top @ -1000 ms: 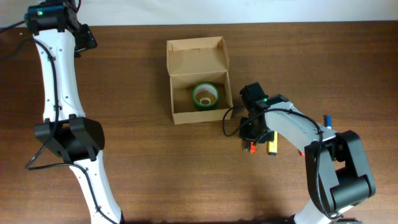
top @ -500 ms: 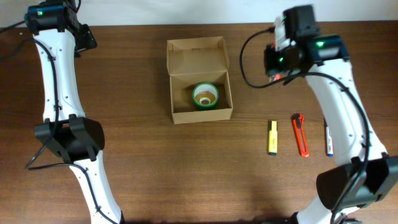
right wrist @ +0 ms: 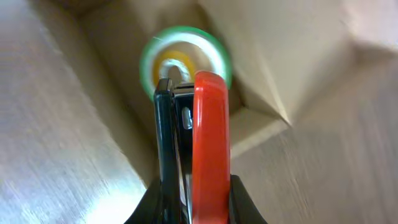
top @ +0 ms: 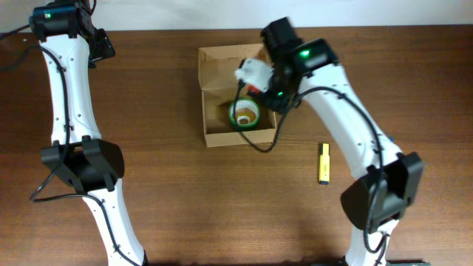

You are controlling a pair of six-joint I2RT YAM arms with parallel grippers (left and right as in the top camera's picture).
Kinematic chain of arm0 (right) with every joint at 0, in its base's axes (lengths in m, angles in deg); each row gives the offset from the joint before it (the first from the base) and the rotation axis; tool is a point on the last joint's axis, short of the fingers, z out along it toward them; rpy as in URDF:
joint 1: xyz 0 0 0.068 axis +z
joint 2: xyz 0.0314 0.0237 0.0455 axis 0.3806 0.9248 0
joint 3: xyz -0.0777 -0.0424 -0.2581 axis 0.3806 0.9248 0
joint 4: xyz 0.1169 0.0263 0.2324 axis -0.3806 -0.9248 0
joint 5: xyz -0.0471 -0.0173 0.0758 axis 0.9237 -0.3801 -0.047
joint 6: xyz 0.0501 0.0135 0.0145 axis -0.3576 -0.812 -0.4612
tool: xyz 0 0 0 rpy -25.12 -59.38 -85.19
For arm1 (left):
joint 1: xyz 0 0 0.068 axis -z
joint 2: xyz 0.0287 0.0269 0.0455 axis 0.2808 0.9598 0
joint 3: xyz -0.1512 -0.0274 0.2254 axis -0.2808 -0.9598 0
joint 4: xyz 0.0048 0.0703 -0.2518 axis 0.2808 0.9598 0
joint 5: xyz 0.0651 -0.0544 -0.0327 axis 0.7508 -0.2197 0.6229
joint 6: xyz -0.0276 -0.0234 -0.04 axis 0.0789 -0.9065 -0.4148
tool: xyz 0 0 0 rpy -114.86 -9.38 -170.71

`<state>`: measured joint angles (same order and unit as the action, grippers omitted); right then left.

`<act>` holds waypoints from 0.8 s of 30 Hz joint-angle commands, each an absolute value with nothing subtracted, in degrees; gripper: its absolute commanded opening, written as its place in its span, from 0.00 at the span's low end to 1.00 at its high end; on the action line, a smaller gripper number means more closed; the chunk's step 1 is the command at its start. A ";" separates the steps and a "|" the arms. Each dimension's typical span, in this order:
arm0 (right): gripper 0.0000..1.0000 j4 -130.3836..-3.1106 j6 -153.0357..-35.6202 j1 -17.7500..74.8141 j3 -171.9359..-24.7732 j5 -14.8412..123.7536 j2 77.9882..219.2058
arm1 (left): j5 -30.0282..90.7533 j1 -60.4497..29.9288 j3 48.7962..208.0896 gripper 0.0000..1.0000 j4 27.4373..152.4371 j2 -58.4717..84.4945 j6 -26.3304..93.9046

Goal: Pack container
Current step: 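Lift the red stapler and lower it into the box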

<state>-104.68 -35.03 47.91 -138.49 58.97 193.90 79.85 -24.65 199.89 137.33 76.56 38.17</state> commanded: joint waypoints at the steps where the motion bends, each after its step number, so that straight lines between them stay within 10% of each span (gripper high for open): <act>1: 0.04 -105.12 -30.33 50.51 -139.39 58.64 196.21 | 79.82 -24.84 199.65 1.00 137.38 74.75 39.07; 24: 0.04 -104.48 -23.60 54.03 -139.28 56.63 206.31 | 79.82 -24.84 199.65 0.99 137.38 74.75 39.07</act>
